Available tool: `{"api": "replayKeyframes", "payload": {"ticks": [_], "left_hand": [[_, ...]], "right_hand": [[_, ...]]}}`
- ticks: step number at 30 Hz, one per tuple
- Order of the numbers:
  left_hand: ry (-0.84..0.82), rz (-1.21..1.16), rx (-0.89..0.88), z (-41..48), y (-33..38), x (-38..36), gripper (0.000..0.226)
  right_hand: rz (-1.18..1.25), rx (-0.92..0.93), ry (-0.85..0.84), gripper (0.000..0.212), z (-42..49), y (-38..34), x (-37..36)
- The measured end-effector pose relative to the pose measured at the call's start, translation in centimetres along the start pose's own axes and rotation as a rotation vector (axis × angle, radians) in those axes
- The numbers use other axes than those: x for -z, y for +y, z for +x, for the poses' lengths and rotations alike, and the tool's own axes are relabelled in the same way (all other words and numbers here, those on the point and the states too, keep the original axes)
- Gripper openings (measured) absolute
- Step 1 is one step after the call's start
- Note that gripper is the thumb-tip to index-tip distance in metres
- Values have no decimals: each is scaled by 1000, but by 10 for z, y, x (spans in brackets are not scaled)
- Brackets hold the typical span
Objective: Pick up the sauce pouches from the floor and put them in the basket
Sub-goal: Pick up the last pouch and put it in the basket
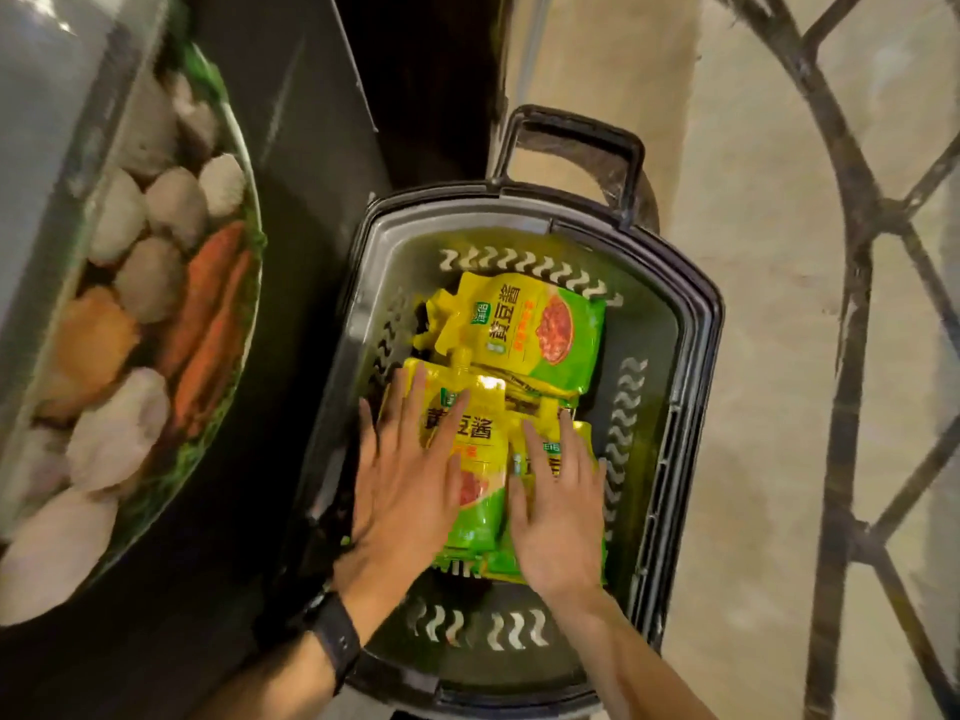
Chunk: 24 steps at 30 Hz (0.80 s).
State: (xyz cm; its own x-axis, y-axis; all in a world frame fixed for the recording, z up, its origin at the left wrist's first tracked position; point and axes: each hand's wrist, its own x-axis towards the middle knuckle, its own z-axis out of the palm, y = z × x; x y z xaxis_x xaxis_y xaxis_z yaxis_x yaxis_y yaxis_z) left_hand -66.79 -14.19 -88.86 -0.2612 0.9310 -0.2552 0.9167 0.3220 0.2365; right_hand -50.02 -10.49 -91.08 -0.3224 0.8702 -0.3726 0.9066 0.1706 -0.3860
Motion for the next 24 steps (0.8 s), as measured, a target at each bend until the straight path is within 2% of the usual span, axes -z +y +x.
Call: {"api": "replayKeyframes", "payload": {"ticks": [2,5,9,12,16,21,24], "left_hand": [[-64,23,-86,11,6,-11,57],[-140,126,-111,5,-7,-28,60],[-127,127,-155,-24,-29,-27,60],[-93,18,-174,-47,-47,-26,56],[-107,-30,-120,-50,-42,-22,52],[-143,111,26,3,3,-11,53],[-168,187,-20,11,15,-21,66]], "right_hand": [[-101,-60,-101,60,-13,20,-17],[-140,-83,-114,62,-26,28,-35],[-143,-106,-111,61,-38,24,-39],[-147,-109,-122,62,-35,20,-29],[-172,31,-123,60,-1,13,-17],[-291,15,-152,66,-12,11,-43],[-312,35,-144,70,-24,11,-44]]}}
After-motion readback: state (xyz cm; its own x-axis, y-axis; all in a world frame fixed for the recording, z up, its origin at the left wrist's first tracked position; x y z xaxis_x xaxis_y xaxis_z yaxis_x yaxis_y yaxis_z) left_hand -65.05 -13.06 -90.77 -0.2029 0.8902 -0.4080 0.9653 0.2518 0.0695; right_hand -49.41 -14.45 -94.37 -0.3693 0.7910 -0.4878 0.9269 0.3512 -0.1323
